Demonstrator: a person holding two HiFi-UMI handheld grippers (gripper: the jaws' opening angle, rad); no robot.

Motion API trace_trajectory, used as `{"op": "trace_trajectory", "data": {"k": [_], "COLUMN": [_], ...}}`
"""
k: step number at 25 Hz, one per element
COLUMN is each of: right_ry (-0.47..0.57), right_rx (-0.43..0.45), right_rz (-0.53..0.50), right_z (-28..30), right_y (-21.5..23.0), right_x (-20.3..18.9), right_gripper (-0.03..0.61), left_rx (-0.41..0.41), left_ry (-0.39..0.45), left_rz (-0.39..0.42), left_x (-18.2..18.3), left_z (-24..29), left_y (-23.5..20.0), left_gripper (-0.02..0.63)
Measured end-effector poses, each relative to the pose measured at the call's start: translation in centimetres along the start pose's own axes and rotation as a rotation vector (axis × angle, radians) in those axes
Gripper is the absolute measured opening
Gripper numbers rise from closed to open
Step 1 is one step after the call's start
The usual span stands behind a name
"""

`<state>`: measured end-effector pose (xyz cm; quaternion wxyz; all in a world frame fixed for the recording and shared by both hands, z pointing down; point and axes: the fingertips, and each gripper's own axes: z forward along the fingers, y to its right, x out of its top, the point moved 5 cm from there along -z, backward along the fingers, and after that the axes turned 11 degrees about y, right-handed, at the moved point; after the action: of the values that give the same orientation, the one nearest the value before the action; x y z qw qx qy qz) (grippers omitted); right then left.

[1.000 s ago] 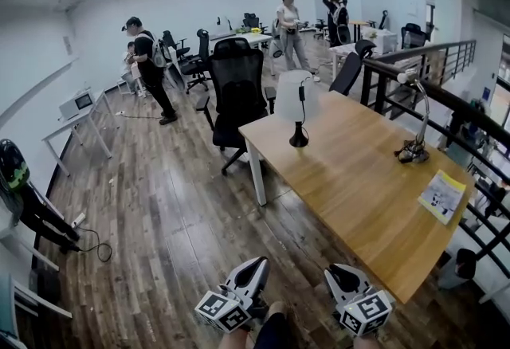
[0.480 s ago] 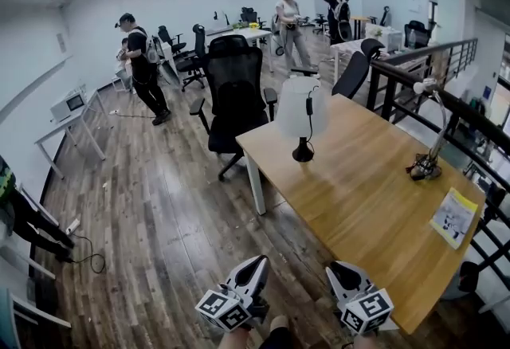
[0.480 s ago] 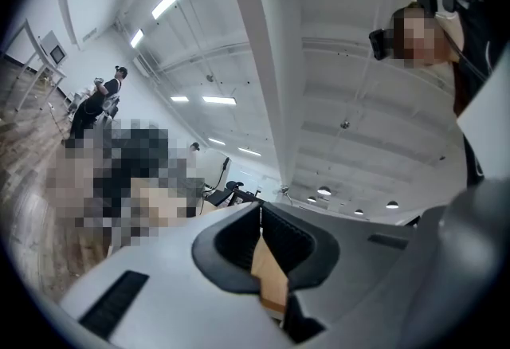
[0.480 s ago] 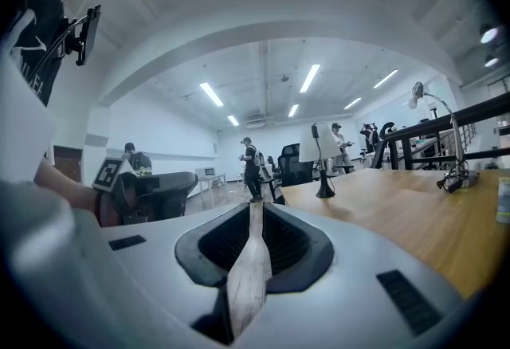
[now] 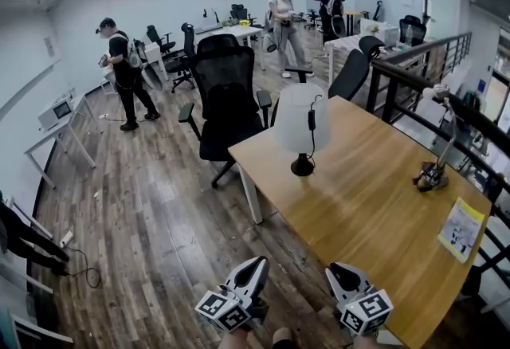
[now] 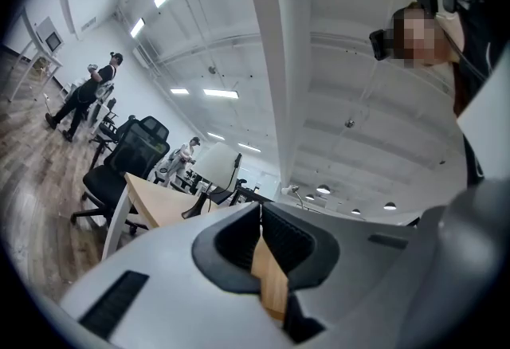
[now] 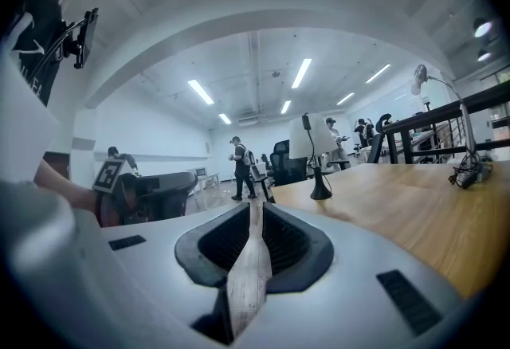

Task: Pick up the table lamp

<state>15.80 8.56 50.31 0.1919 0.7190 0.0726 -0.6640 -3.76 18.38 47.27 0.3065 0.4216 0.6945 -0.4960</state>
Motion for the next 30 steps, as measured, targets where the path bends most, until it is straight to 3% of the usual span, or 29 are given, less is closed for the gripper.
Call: {"op": "trace_trajectory", "data": {"k": [8,18,26,30], "right_ry": [0.033,0.0,-0.003,0.013], "right_rx": [-0.038,-0.025,-0.044,-0.024], "right_rz": [0.081,0.087,0.093,0.097], "right_z": [6.3,10.2,13.8,17.2], "right_y": [2.5,2.8,5.5,6.3], "right_x": [-1.0,-1.9,-2.3,-2.0], "right_gripper": [0.064,0.064,0.064,0.064], "left_rx": [-0.015,0.032,0.022,-0.025], "left_ry": [-0.016,-0.008,-0.01,-0.011], "left_rz": [0.007,-0.035,-0.053,-0.044], "left_x": [0.9,0.9,0.7,1.0], "left_z": [3.4,4.0,7.1,9.8], "left_y": [-5.4,-9.6,-12.3,-14.0], "left_gripper": [0.012,0.012,0.012,0.012]}}
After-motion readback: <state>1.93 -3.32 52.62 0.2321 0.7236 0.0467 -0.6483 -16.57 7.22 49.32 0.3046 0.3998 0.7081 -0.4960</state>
